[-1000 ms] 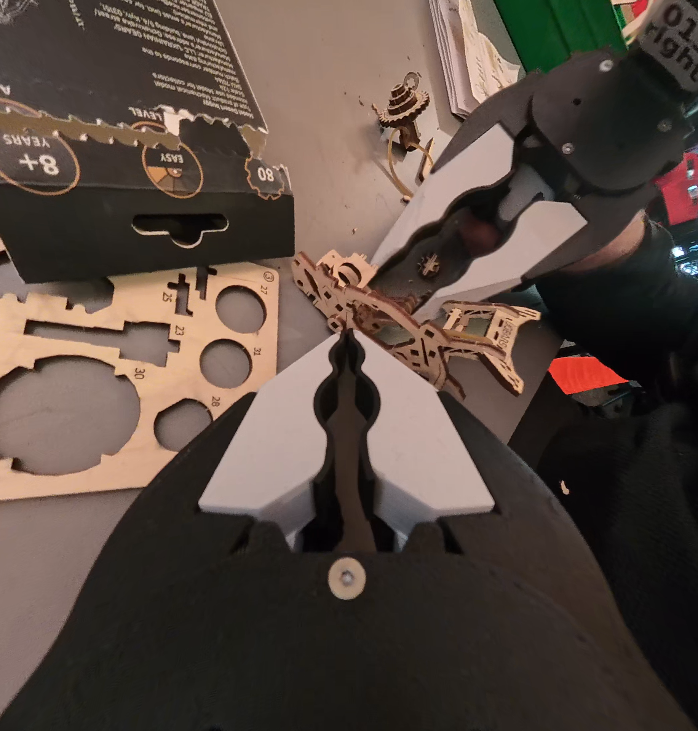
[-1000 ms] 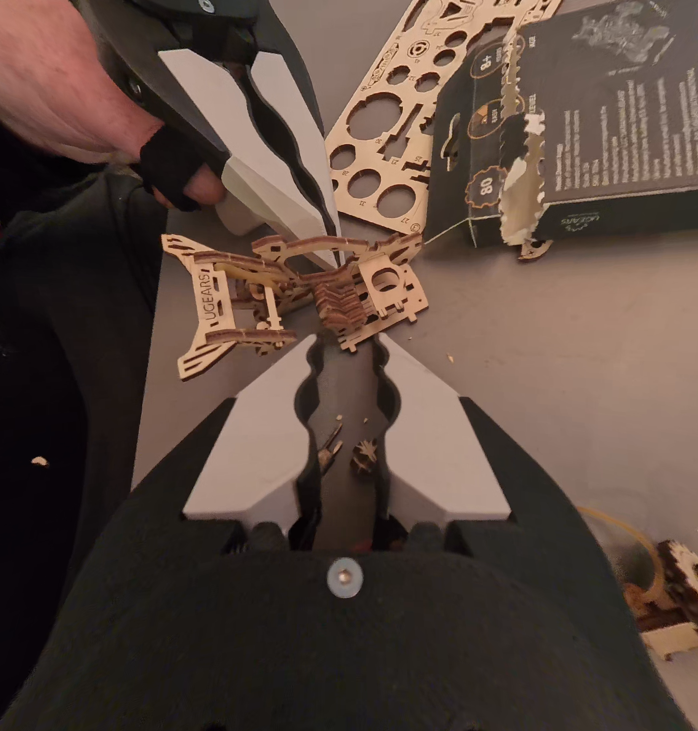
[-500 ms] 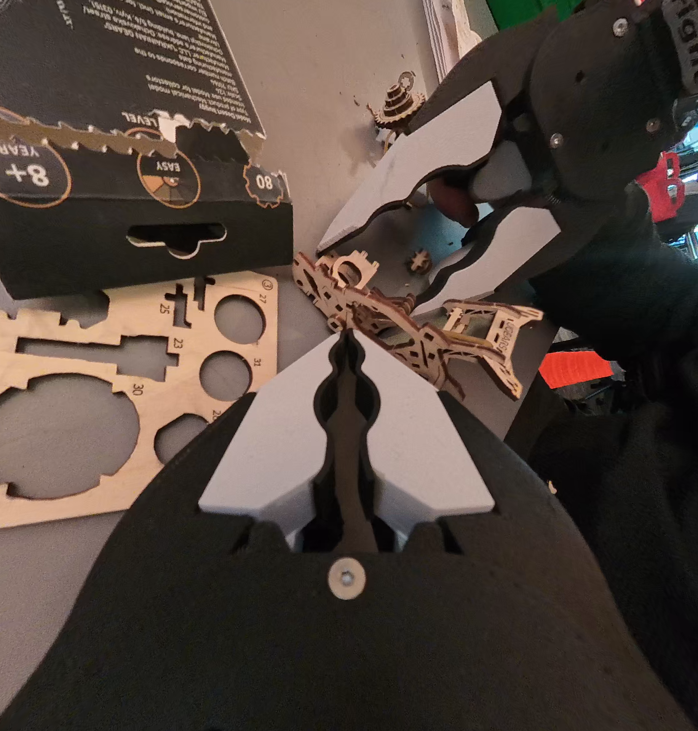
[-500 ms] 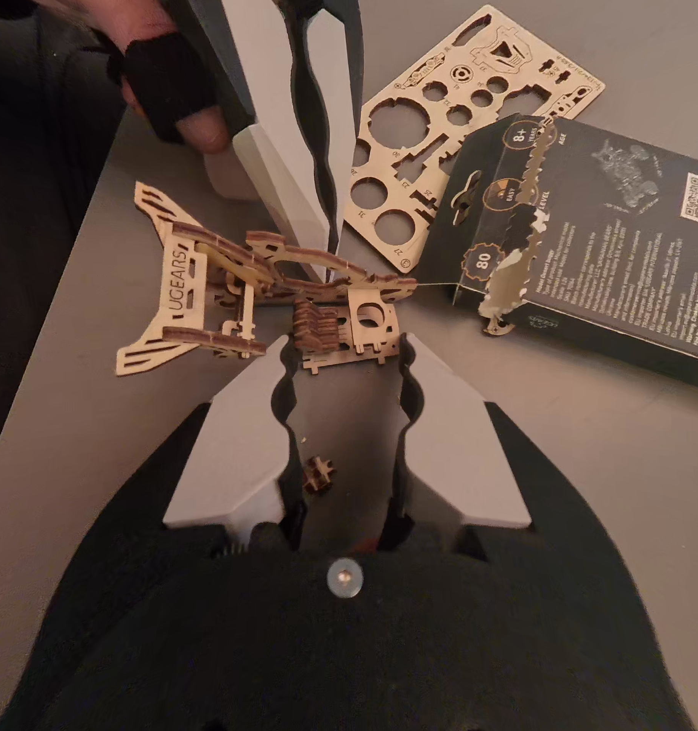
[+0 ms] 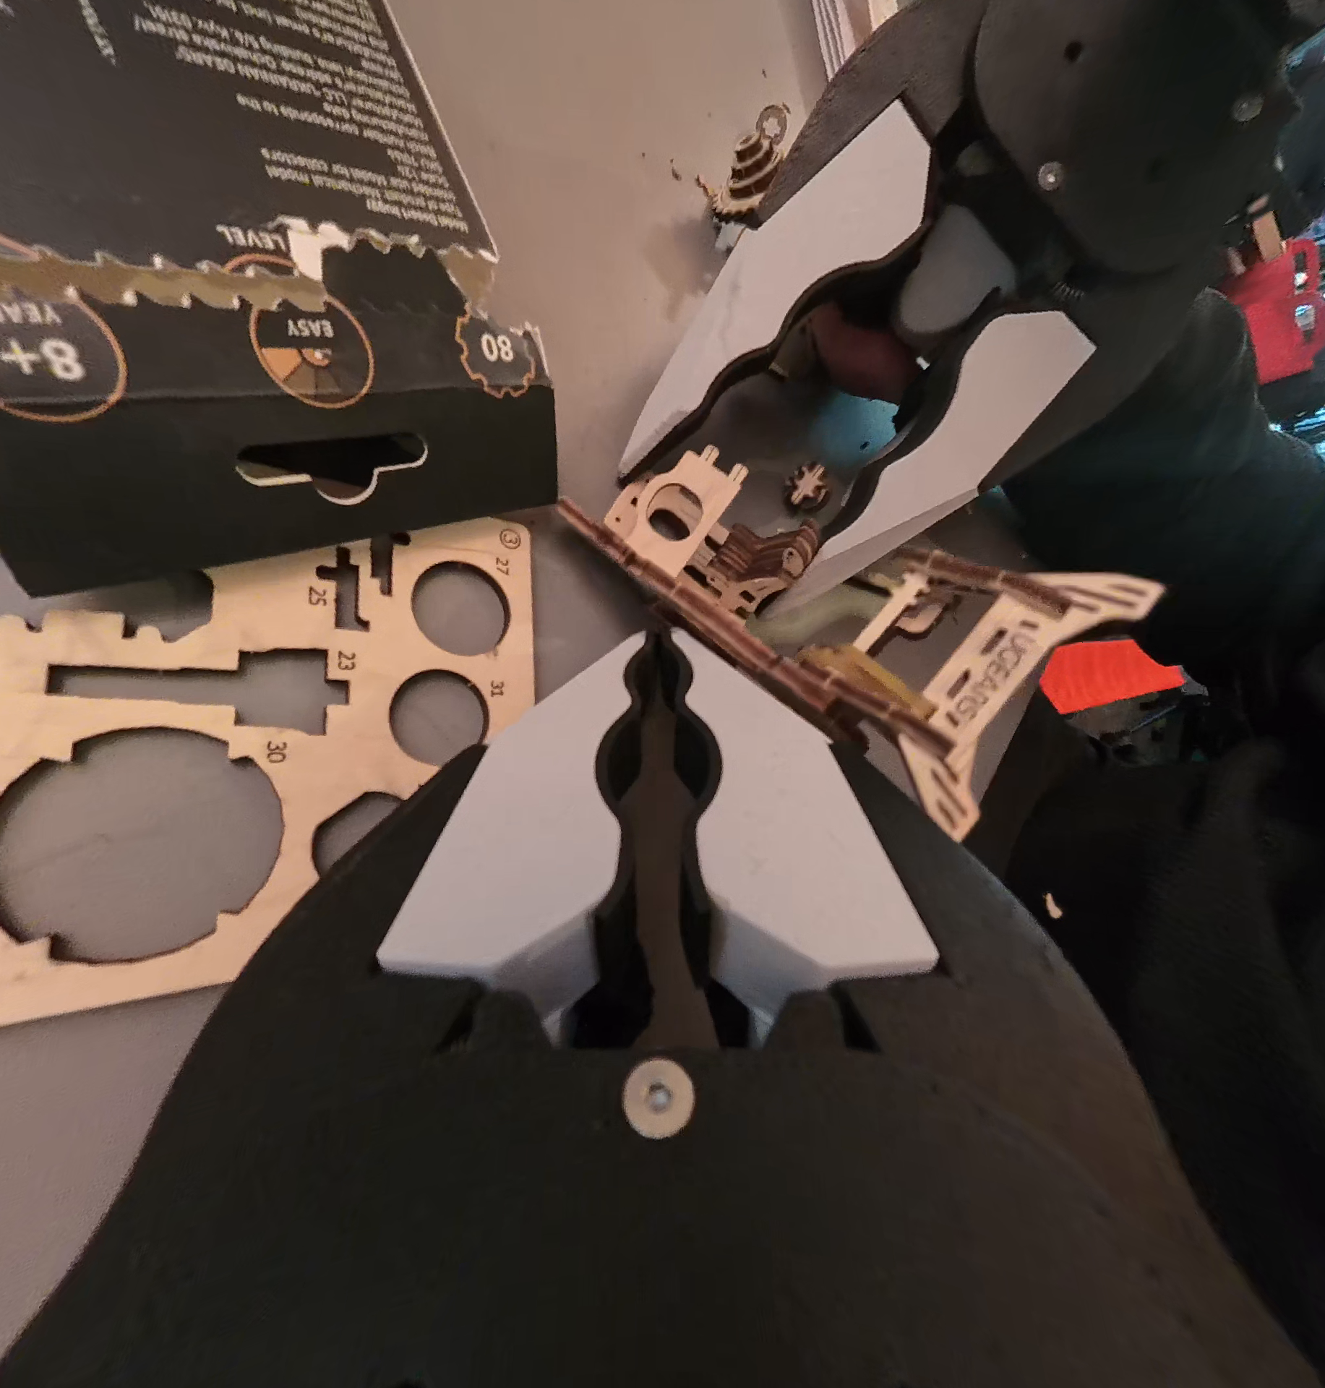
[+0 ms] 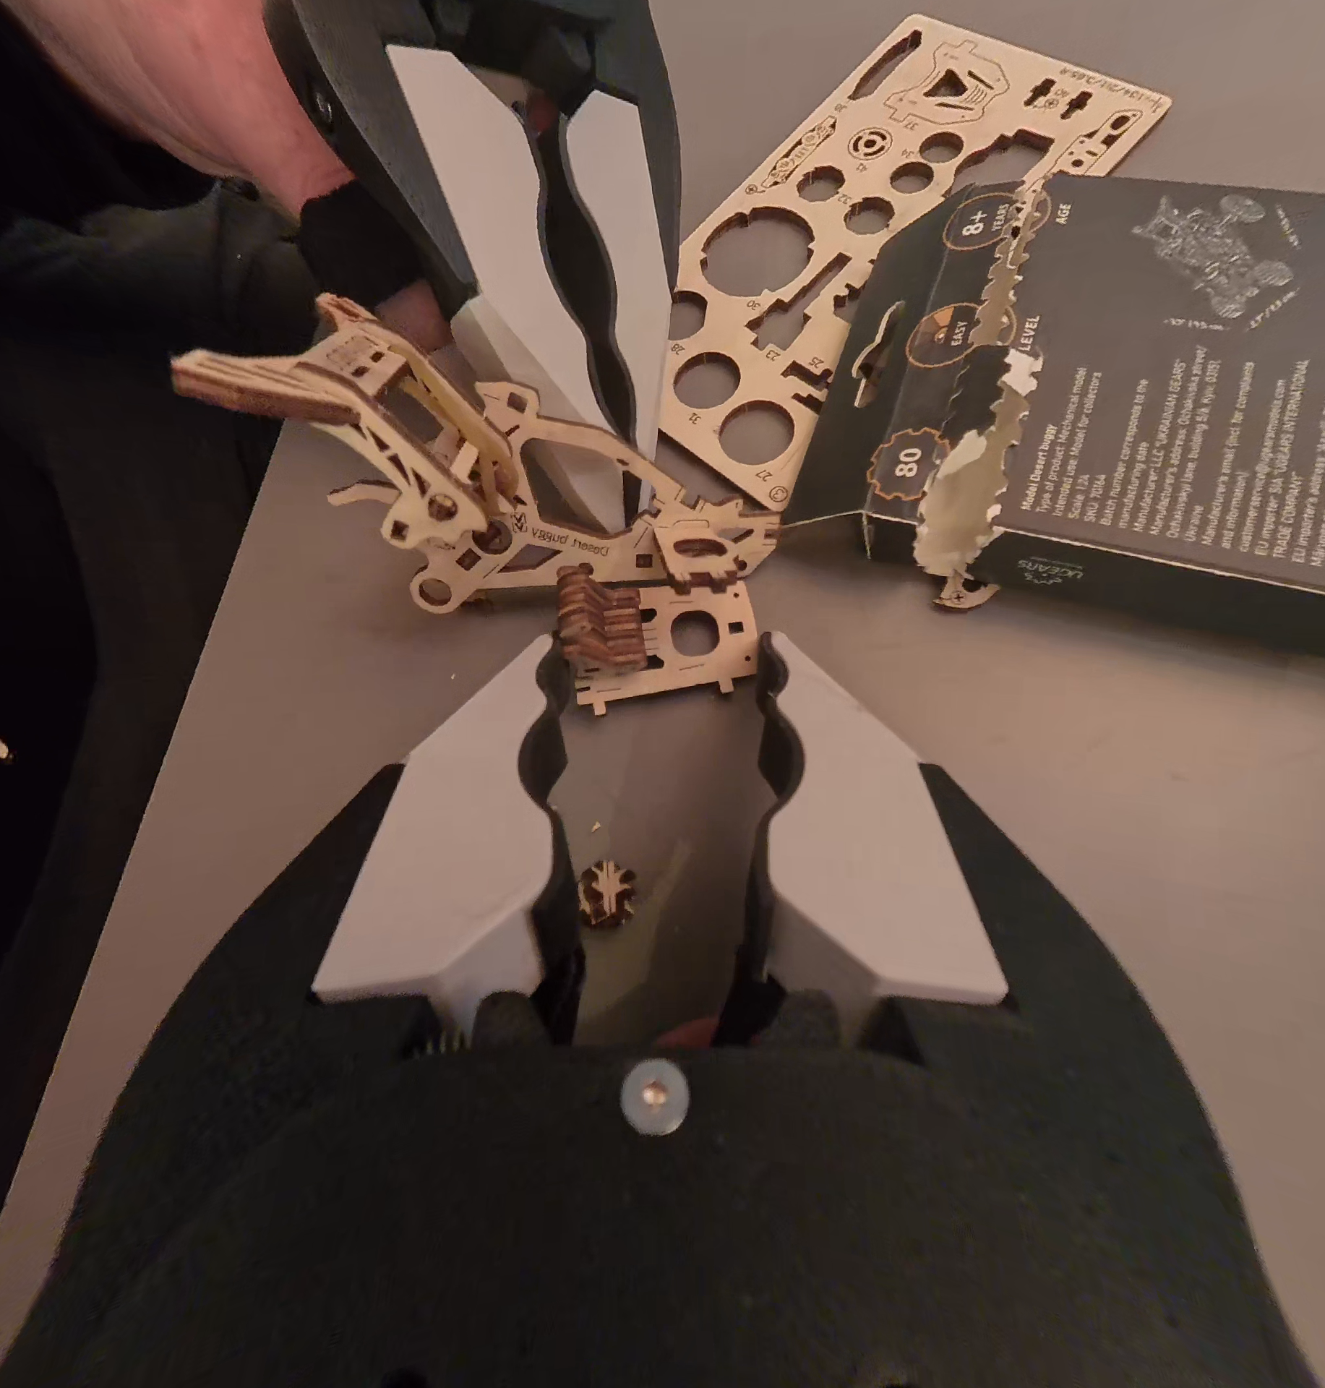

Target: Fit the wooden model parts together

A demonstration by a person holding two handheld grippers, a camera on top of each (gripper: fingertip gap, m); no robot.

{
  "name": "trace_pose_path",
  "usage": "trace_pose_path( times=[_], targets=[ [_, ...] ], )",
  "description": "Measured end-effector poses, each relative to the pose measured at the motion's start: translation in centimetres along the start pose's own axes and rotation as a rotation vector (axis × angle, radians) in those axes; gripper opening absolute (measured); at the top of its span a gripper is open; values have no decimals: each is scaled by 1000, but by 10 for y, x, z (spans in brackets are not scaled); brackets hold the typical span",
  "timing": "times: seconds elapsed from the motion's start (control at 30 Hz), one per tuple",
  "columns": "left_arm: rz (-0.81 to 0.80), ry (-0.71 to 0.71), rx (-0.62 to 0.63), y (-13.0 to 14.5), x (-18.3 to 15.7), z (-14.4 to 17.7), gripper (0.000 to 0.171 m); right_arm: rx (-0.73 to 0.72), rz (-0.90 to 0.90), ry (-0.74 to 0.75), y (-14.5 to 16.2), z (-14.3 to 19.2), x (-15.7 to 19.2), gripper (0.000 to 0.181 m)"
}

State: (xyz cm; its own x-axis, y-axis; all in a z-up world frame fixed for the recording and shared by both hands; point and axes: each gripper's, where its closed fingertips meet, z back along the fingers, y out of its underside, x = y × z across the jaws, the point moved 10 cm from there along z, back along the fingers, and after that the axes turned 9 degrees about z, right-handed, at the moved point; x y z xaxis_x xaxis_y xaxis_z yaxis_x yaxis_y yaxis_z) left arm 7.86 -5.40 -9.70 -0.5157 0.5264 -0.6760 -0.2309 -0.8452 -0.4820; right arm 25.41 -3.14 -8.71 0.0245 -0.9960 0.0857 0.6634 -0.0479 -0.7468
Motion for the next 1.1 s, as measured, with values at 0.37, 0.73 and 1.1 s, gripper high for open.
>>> trace_pose_path(
  times=[0.37, 0.73, 1.1],
  targets=[
    [-34, 32, -21, -4, -8, -1, 5, 56, 40, -10, -3, 1, -2, 47],
    [44, 27, -5, 1, -1, -3, 3, 67, 70, 31, -4, -1, 3, 47],
    [103, 70, 13, -1, 4, -2, 1, 52, 72, 32, -2, -1, 4, 47]
  ],
)
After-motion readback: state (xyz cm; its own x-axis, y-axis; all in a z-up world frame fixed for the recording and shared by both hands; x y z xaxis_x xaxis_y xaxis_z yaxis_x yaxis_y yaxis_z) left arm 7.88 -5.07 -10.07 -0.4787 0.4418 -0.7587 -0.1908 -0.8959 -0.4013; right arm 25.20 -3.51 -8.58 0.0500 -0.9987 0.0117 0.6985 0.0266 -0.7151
